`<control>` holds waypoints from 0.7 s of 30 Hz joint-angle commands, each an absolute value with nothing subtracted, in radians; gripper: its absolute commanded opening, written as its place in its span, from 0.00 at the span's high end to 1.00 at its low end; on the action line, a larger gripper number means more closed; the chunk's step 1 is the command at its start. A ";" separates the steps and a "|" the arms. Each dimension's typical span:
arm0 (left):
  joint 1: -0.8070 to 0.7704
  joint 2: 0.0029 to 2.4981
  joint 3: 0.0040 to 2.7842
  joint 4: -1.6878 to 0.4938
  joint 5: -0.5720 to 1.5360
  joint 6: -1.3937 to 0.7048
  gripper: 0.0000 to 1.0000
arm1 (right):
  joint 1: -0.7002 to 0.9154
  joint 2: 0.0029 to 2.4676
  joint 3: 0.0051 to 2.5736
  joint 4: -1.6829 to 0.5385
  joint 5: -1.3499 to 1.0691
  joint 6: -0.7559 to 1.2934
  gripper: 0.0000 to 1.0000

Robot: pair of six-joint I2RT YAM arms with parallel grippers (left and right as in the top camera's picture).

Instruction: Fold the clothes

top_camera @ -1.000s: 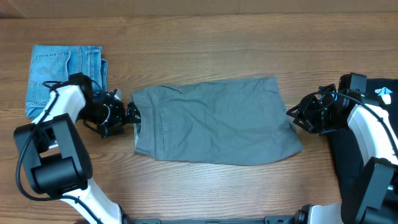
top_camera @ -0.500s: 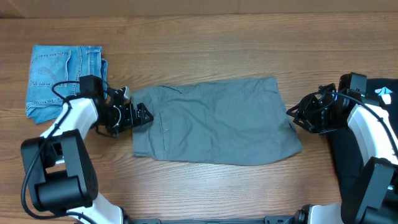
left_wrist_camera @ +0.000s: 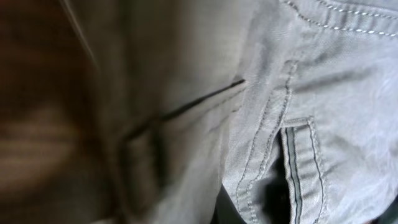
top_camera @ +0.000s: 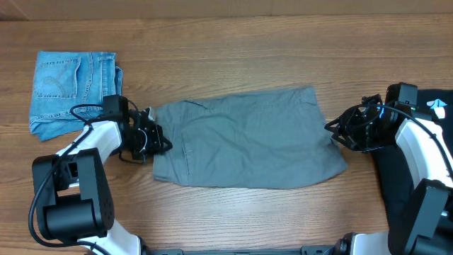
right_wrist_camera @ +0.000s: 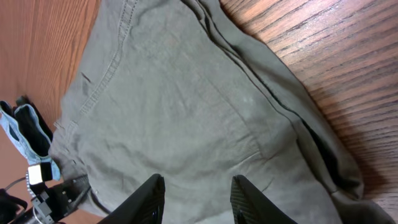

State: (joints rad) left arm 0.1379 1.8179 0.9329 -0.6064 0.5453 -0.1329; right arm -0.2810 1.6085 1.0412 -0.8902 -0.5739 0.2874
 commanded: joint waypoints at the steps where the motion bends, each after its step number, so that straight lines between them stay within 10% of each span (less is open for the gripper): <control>1: 0.171 1.854 0.982 -0.762 0.465 -0.121 0.96 | -0.284 1.586 1.040 -0.886 -0.608 0.280 0.62; 11: 0.301 1.810 1.697 -1.441 0.234 -0.109 0.96 | -0.285 1.586 1.040 -0.892 -0.624 0.281 0.62; 21: 0.066 1.827 1.786 -1.447 0.176 -0.256 0.96 | -0.285 1.586 1.040 -0.888 -0.631 0.281 0.62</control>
